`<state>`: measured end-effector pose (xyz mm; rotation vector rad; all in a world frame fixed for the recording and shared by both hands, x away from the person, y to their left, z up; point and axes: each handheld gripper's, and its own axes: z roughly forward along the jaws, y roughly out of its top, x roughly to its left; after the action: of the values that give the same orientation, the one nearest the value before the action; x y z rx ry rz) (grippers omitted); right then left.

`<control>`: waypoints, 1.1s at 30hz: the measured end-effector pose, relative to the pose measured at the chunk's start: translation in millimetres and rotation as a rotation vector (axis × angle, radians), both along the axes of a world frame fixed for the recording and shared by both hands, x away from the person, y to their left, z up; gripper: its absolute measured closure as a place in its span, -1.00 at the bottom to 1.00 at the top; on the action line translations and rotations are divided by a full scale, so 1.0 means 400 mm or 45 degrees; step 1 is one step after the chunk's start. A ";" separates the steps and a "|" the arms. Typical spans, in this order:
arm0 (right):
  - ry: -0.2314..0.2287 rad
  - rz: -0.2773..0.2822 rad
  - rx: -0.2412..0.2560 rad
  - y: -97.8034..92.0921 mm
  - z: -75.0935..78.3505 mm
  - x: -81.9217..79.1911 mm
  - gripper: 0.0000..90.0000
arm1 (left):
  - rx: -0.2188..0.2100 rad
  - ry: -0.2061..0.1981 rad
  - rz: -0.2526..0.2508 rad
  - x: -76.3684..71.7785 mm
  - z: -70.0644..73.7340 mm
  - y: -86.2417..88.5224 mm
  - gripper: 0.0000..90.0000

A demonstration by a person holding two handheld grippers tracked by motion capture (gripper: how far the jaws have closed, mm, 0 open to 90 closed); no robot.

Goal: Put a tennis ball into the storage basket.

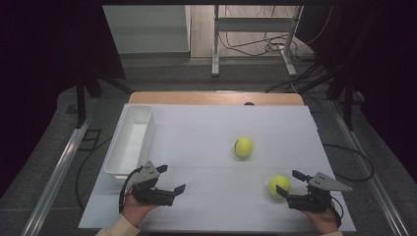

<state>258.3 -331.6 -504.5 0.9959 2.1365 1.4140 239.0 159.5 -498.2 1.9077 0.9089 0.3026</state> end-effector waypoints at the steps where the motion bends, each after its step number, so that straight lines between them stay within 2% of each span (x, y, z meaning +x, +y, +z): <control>1: 0.000 -0.001 0.001 0.000 0.000 0.000 -0.71 | 0.002 0.001 -0.003 0.003 0.002 -0.001 -0.88; 14: 0.003 0.005 0.002 0.001 0.000 0.001 -0.71 | 0.017 0.033 -0.017 0.032 0.012 -0.027 -0.87; 24: 0.001 0.004 -0.011 0.001 -0.002 0.002 -0.71 | -0.006 0.032 -0.042 0.058 0.029 -0.053 -0.87; 33: 0.001 0.002 -0.014 0.000 -0.002 0.002 -0.71 | -0.001 0.027 -0.061 0.075 0.037 -0.076 -0.87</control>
<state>259.0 -331.7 -505.2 0.9913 2.1441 1.4008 269.1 129.3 -483.5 1.9324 0.8752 0.2540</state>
